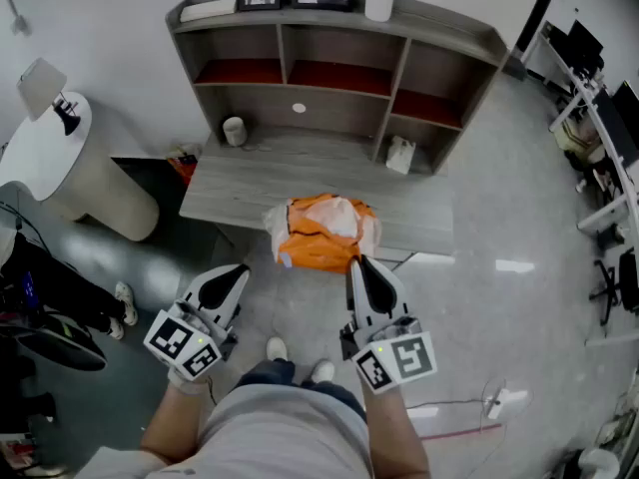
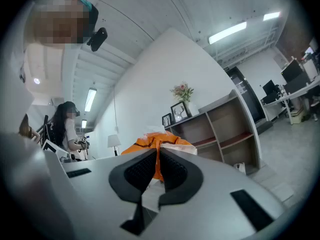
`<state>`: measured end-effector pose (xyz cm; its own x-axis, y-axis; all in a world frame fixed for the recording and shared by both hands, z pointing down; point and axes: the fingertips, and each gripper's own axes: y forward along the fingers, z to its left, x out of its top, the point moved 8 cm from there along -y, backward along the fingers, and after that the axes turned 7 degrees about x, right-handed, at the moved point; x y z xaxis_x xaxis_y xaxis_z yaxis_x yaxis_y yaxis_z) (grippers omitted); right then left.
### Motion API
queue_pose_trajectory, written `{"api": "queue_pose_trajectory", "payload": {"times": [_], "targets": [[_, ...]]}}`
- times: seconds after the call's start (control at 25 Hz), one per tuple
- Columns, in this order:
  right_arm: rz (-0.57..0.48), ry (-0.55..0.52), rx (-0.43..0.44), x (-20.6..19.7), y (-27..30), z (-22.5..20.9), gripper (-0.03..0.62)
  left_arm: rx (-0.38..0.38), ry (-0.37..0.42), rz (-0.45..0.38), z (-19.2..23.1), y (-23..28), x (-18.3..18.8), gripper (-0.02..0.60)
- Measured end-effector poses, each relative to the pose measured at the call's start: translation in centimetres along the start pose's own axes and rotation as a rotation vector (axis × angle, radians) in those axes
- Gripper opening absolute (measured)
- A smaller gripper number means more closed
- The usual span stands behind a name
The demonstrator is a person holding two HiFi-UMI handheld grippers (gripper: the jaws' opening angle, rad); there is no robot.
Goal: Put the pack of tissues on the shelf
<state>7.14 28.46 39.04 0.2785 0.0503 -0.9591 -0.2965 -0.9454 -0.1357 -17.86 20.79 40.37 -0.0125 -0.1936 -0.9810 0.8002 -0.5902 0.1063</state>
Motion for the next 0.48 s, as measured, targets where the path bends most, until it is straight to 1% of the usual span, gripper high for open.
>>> {"api": "queue_pose_trajectory", "payload": {"times": [0.28,0.48], "targets": [[0.018,0.010,-0.015,-0.7,2.4,2.4,0.028,-0.016,-0.011,-0.005,3.0,-1.1,0.5,0.017],[-0.016,0.009,-0.049,-1.3,5.3,3.9,0.026,-0.038,-0.019,-0.018,6.9,-1.5,0.8,0.017]]}}
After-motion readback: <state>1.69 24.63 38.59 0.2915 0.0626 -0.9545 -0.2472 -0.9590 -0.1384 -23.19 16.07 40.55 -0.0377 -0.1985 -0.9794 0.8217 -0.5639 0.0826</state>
